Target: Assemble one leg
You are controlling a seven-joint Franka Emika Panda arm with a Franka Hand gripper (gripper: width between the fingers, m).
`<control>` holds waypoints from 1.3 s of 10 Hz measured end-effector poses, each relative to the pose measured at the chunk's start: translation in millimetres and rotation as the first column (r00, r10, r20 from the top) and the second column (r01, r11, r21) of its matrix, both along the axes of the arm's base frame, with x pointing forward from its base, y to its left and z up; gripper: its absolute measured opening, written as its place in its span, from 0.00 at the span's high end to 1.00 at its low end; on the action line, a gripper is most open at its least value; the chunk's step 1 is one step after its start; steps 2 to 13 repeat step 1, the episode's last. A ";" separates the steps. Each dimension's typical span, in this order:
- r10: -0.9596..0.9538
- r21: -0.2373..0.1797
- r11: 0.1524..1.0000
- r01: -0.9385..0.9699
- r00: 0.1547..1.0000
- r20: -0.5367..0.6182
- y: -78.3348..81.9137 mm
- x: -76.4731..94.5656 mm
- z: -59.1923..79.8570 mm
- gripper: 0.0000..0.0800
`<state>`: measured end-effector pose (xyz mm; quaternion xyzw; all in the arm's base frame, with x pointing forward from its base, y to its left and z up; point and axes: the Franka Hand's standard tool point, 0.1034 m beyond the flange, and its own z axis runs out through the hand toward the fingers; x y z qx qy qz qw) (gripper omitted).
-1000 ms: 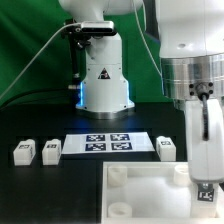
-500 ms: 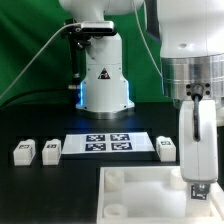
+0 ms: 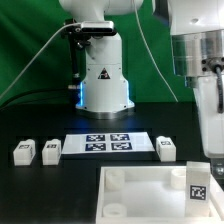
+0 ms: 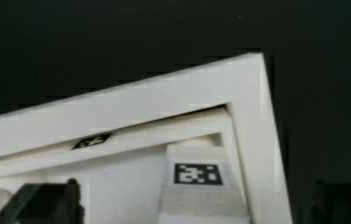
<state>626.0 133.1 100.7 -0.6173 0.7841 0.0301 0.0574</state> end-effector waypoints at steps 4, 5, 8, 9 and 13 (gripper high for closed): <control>0.003 -0.001 1.000 -0.003 1.000 -0.002 -0.5 -0.9 -1.5 0.19; 0.003 -0.001 1.000 -0.003 1.000 -0.002 -0.5 -0.9 -1.5 0.19; 0.003 -0.001 1.000 -0.003 1.000 -0.002 -0.5 -0.9 -1.5 0.19; 0.003 -0.001 1.000 -0.003 1.000 -0.002 -0.5 -0.9 -1.5 0.19; 0.003 -0.001 1.000 -0.003 1.000 -0.002 -0.5 -0.9 -1.5 0.19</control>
Offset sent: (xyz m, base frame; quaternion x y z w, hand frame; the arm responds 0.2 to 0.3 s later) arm 0.0000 0.0000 0.0000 0.0000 0.0000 0.0000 1.0000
